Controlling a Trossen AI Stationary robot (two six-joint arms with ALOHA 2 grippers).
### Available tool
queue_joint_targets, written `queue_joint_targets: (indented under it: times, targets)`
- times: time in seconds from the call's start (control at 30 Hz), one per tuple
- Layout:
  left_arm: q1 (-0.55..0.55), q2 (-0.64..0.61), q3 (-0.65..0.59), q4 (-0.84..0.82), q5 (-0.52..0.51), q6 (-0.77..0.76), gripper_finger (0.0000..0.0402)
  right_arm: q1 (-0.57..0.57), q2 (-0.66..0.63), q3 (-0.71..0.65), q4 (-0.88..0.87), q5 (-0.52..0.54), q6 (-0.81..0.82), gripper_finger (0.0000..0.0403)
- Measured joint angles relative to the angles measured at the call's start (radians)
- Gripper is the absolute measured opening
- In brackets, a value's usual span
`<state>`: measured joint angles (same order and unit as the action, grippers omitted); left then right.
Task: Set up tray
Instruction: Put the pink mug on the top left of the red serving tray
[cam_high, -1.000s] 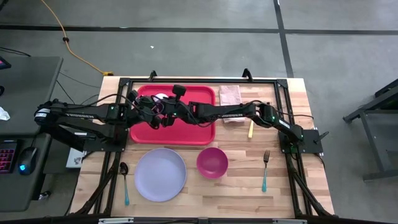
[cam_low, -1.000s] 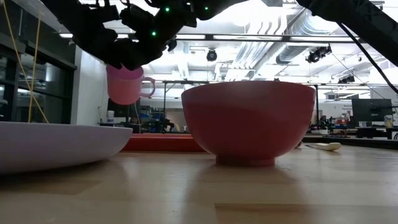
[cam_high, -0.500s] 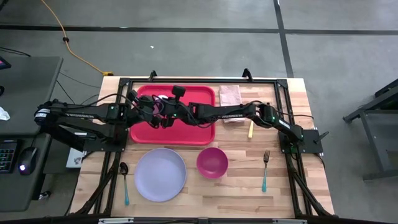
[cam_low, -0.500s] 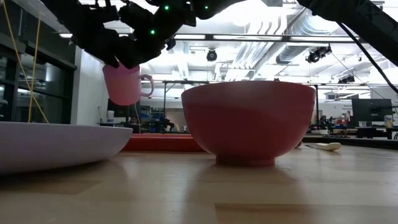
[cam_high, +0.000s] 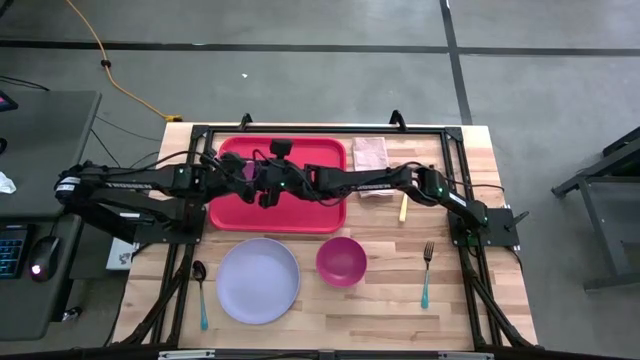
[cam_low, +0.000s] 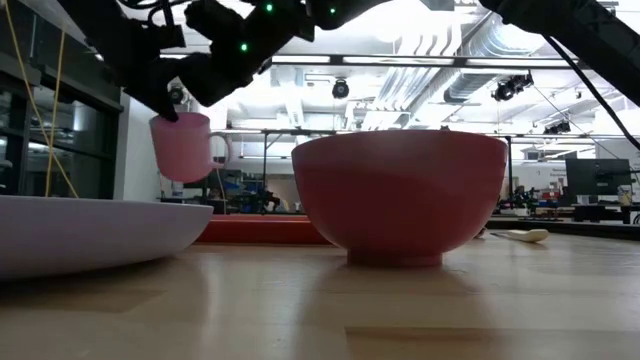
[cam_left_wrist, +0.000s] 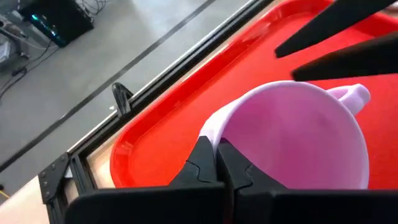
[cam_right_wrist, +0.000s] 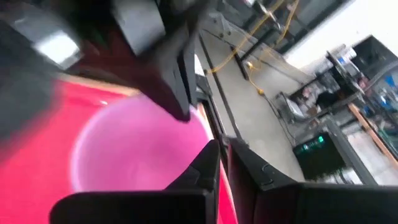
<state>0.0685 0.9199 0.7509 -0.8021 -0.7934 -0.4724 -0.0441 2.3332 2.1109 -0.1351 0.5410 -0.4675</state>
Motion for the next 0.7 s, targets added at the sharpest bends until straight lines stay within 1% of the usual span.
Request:
queue_joint_targets:
  times: [0.2,0.4,0.5,0.7]
  targets:
    - [0.053,-0.001,0.001,-0.022,0.021,-0.003,0.0012,0.004,-0.003,0.000,-0.007,0.031,-0.080,0.0034]
    - [0.090,-0.001,0.001,-0.071,0.021,-0.003,0.0012,0.014,-0.005,0.000,-0.005,0.146,-0.170,0.0059]
    - [0.112,-0.009,0.001,-0.077,0.021,0.000,0.0012,0.015,-0.006,0.000,-0.005,0.181,-0.210,0.0068]
    - [0.192,-0.040,0.001,-0.094,0.018,0.005,0.0012,0.032,-0.022,0.002,-0.034,0.200,-0.223,0.0073]
